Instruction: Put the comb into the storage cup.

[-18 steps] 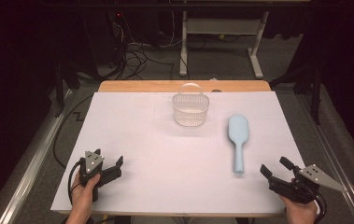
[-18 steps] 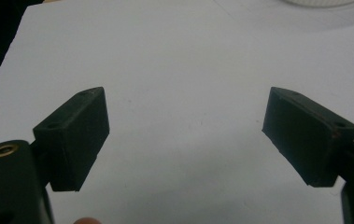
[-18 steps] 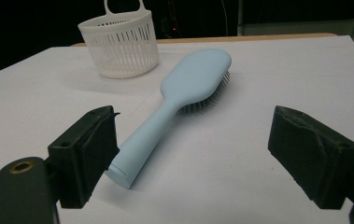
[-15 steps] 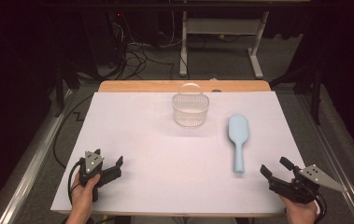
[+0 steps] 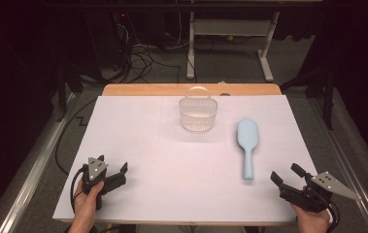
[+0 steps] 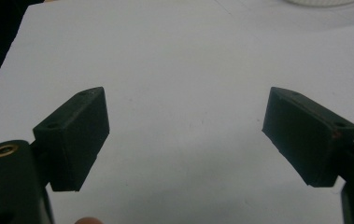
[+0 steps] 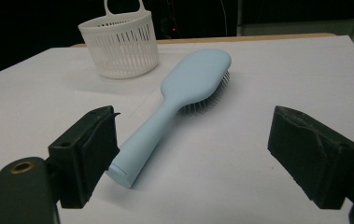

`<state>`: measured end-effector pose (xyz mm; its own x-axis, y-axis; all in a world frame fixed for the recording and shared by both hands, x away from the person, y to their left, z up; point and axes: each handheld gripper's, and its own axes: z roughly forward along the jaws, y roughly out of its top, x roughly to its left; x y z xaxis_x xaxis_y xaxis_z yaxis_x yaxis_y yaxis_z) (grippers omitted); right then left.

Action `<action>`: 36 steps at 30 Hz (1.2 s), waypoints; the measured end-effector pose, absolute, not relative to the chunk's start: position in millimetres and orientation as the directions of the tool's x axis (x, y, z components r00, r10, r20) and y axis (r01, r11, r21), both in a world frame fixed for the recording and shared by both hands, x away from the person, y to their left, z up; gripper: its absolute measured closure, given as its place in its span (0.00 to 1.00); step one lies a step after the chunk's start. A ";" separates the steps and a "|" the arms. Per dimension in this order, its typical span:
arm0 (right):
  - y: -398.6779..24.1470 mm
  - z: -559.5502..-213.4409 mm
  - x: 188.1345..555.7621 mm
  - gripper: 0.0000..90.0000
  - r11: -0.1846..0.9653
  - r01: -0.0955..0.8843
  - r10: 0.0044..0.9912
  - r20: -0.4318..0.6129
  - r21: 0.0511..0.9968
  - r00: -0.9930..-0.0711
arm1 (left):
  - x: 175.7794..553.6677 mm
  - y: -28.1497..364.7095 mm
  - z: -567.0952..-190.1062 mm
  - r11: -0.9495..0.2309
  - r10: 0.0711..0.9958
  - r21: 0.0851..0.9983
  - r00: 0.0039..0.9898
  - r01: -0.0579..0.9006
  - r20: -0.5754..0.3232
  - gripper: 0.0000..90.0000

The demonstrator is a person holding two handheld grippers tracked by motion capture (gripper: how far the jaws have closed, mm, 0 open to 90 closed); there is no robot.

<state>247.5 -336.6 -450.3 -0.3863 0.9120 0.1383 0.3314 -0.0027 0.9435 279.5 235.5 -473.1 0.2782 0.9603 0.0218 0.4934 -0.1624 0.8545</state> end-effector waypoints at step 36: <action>-317.6 -446.5 261.3 0.18 0.014 0.322 0.888 0.136 0.947 -0.439 | 280.5 231.6 -473.8 -0.178 0.956 0.853 0.290 0.491 0.032 0.17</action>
<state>261.3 -317.6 -446.5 -0.4385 0.8883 0.1362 0.3220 0.0138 0.9467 280.5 231.6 -473.8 0.2904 0.9564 0.0320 0.4908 -0.1776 0.8530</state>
